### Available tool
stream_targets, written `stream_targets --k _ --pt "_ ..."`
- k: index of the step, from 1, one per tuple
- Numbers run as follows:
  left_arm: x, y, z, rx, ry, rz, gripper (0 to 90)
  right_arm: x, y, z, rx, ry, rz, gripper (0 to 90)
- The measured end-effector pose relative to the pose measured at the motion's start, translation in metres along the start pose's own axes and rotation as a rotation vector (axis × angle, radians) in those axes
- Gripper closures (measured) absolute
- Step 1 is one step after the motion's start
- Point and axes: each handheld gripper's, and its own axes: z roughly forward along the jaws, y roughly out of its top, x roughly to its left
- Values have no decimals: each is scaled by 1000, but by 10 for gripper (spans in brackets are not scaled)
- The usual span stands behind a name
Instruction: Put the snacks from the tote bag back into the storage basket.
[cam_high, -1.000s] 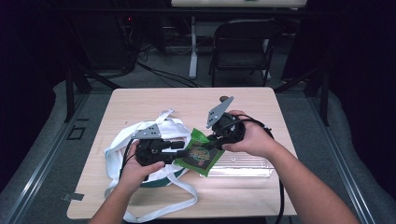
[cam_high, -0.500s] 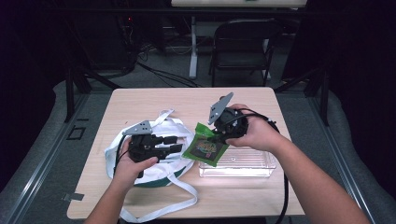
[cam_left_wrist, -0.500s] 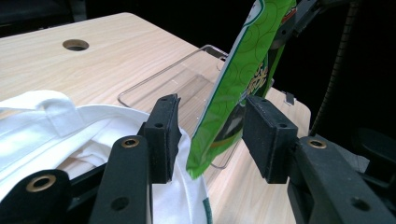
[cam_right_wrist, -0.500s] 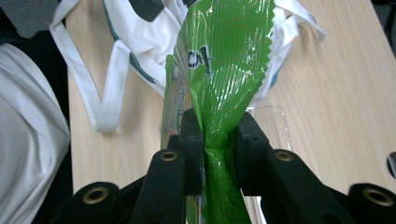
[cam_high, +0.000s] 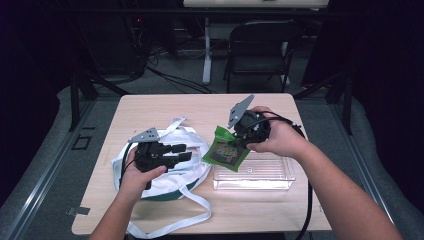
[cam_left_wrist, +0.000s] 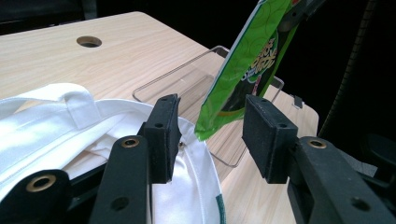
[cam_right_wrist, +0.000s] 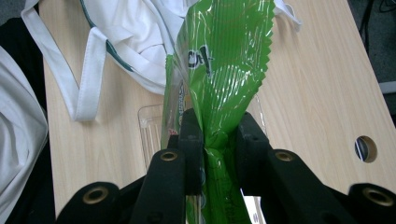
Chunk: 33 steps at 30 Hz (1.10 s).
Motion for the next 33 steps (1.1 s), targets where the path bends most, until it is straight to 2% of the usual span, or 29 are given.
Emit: stream_targets --k 7,13,22,33 --pt "1 -1 -1 -6 19 2 561 -3 -4 -4 15 -23 1 757" --pt "3 -1 -2 -9 52 8 547 -7 -10 -5 28 -49 8 756" --pt "9 -3 -4 -12 133 10 505 -13 -14 -8 71 -85 -9 756" --pt "11 -5 -3 -1 164 16 494 -16 -16 -2 113 -114 -31 756"
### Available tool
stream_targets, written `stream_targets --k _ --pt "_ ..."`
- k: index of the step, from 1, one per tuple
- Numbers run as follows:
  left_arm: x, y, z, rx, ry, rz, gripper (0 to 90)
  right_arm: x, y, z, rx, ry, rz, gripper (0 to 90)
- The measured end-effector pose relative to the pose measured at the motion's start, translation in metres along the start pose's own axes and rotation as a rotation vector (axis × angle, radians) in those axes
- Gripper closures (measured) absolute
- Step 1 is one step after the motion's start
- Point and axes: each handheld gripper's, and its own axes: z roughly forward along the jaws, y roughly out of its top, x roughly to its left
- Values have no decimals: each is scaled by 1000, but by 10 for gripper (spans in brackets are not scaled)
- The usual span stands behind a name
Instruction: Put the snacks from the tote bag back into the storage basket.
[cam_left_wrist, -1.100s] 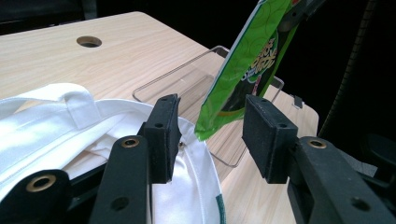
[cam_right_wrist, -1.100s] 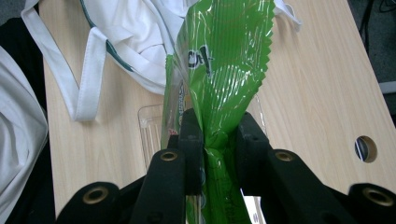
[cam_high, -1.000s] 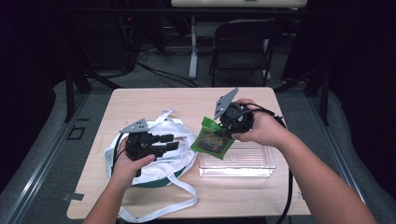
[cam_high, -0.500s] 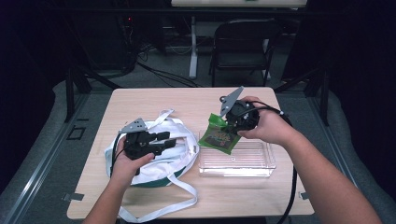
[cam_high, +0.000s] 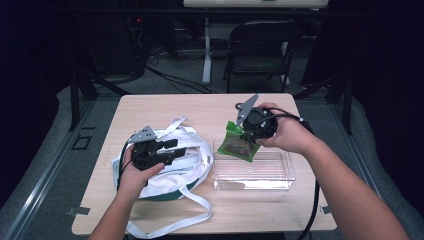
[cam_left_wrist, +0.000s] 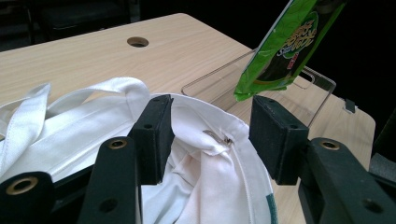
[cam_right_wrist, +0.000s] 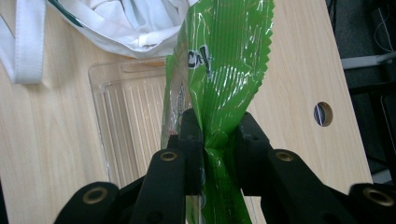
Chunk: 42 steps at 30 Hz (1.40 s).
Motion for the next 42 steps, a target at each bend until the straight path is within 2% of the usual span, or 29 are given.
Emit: stream_targets --k 4,14,18,25,34,42 --pt "1 -1 0 0 7 -3 493 -1 -1 3 2 -5 1 756" --pt "3 -2 1 2 13 -8 492 -4 -2 12 45 -20 -19 756" --pt "3 -2 2 3 16 -9 492 -5 -2 17 39 -20 -16 755" --pt "3 -3 3 8 17 -10 492 -7 2 27 73 -31 -43 755" --pt "5 -3 2 7 18 -13 492 -9 6 40 77 -40 -71 754" --pt "7 -4 1 6 23 -23 492 -11 8 54 112 -42 -95 754"
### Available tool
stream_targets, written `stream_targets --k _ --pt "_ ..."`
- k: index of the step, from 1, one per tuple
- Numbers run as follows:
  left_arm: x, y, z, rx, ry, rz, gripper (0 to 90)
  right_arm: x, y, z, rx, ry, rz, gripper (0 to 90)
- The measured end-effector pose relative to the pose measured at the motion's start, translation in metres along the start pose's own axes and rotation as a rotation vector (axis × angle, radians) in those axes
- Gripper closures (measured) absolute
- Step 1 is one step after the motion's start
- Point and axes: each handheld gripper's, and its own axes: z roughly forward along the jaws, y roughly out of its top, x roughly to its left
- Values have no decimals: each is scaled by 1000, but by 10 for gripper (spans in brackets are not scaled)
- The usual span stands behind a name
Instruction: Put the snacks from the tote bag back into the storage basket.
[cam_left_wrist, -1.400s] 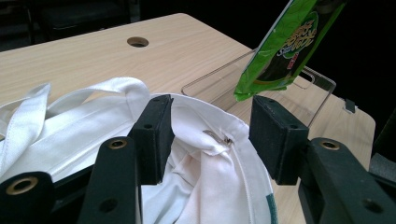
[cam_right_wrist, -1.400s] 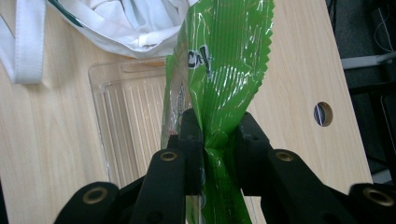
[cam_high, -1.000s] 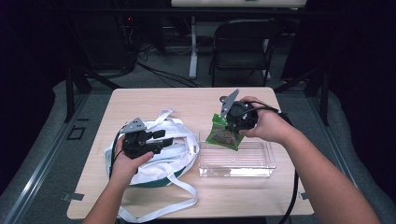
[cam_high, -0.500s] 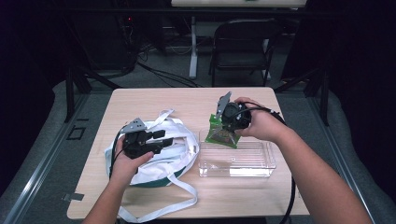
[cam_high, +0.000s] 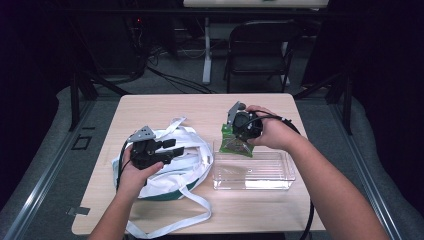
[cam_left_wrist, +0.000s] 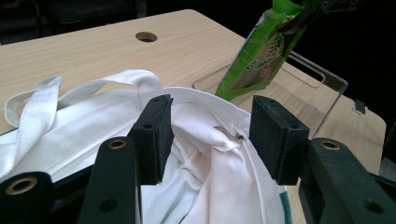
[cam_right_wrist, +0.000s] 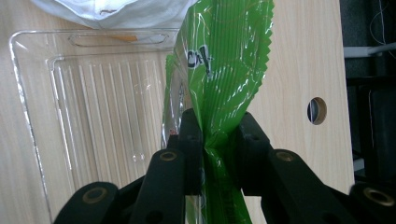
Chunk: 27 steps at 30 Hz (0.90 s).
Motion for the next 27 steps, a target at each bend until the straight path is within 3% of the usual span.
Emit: stream_targets --k 15,27 --pt "1 -1 -6 -13 8 -10 492 1 9 18 20 2 -37 752" --pt "6 -10 -19 -15 55 -28 492 -1 13 34 18 12 -64 748"
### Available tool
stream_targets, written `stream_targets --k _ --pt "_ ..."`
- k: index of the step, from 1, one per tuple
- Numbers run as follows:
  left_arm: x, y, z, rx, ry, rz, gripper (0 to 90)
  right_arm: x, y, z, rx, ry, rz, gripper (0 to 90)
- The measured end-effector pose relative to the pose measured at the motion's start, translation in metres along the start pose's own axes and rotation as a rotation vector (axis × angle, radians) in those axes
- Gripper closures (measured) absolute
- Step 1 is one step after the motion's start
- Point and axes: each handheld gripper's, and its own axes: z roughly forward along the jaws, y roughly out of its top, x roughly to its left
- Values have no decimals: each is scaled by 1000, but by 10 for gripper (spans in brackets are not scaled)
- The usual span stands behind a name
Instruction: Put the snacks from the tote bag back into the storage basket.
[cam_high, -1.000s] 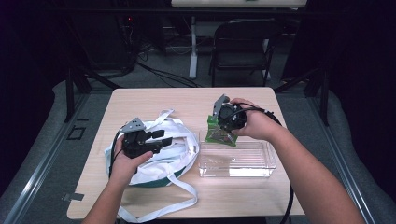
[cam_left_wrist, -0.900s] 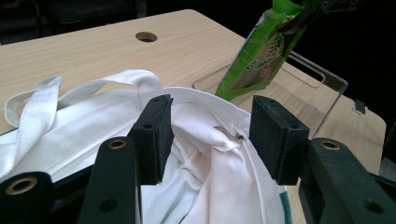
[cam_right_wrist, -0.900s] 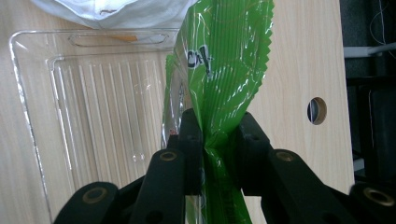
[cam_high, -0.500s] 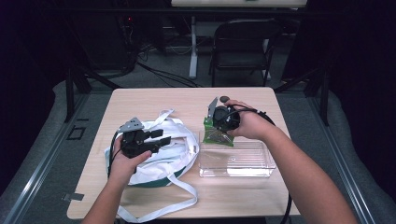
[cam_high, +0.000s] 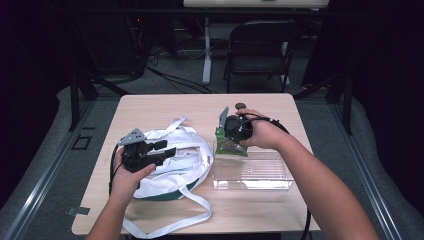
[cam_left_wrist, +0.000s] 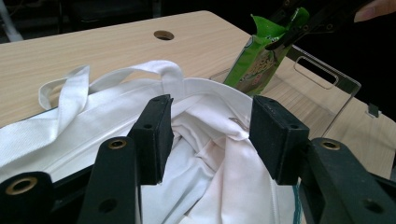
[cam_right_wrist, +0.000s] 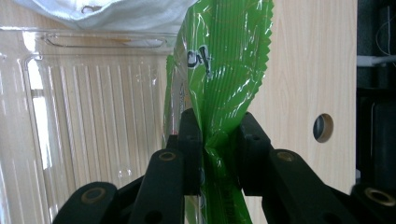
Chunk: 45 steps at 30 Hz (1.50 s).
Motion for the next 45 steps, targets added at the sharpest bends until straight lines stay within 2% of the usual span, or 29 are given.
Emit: stream_targets --k 7,19,24,32,37,45 --pt "2 -3 -2 6 9 -4 492 1 0 13 -3 3 -14 747" --pt "2 -4 0 10 13 -7 492 2 0 20 18 -5 -39 736" --pt "2 -4 -1 8 13 -5 492 -1 -2 21 8 -12 -22 720" --pt "1 -4 -1 8 11 -7 492 -3 -3 22 6 -23 10 643" --pt "2 -3 -2 6 7 -8 488 -6 -2 20 -13 -21 45 530" --pt "1 -3 -1 -2 7 -17 486 -8 -3 19 -34 -35 85 437"
